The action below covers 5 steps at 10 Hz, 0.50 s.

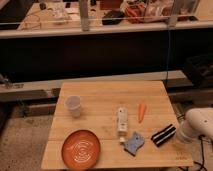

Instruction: Push the eraser across the table

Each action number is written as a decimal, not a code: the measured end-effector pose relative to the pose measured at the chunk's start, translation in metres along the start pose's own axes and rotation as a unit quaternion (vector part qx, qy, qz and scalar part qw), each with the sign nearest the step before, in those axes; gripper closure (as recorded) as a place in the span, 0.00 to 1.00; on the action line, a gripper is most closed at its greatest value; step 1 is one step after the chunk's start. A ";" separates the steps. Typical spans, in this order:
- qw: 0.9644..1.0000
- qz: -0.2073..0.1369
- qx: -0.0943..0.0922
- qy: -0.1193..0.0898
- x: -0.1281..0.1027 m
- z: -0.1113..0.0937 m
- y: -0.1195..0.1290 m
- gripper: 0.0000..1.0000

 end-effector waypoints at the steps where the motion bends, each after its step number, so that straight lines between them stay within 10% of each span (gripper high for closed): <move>1: 1.000 0.001 -0.002 -0.003 0.000 0.002 0.002 1.00; 5: 1.000 -0.010 -0.002 -0.017 -0.017 0.010 -0.004 1.00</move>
